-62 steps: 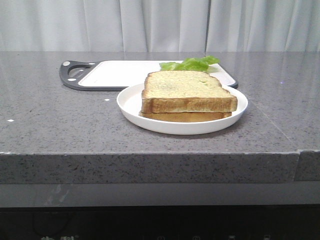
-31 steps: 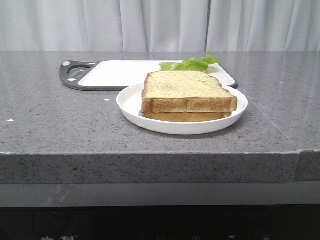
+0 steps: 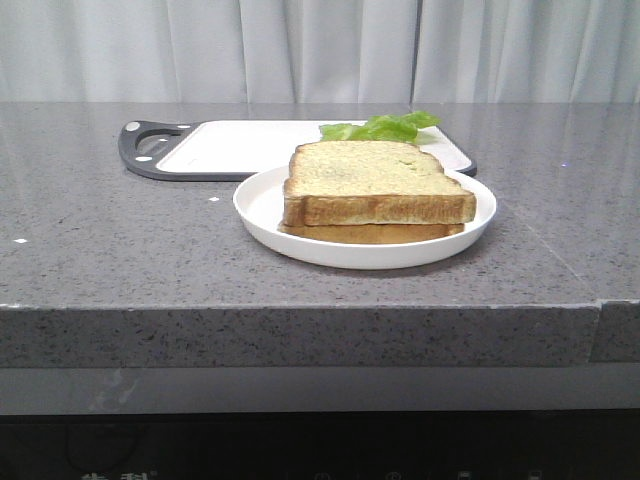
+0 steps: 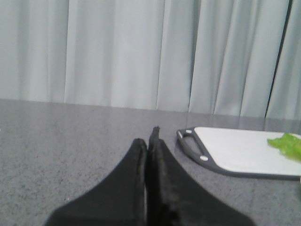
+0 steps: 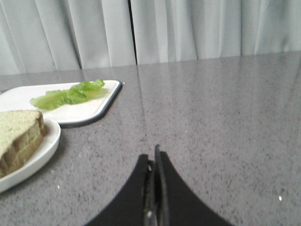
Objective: Left arm grabs bread, right arm adds lettuce
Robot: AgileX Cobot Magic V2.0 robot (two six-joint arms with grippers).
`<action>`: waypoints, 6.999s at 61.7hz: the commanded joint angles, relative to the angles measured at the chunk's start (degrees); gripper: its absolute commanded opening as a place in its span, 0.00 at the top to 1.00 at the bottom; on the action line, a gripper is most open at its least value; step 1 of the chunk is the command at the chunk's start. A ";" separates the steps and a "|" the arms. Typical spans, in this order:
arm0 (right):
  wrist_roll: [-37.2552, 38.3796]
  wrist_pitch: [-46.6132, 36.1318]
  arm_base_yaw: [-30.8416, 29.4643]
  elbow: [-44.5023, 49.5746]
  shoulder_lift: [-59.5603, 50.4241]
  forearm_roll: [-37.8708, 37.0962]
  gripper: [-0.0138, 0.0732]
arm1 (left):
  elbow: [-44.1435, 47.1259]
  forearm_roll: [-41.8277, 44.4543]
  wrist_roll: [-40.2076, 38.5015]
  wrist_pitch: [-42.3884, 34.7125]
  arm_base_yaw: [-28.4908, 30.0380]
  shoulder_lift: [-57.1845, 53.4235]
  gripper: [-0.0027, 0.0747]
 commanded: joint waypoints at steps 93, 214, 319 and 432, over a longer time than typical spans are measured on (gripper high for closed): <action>-1.51 26.81 -0.48 -32.59 31.18 -1.57 0.38 | -38.34 -5.04 0.04 29.48 0.05 36.27 0.23; -1.51 26.87 -0.48 -32.59 31.18 -1.12 0.29 | -77.36 -37.83 10.32 49.20 -25.42 98.39 0.72; -1.51 27.45 -0.48 -32.59 31.18 -1.12 0.29 | -79.45 -33.85 10.72 50.26 -25.45 86.70 0.99; -20.18 32.03 1.55 -90.94 107.37 49.66 0.29 | -58.02 -24.08 10.72 52.48 -5.22 47.00 0.99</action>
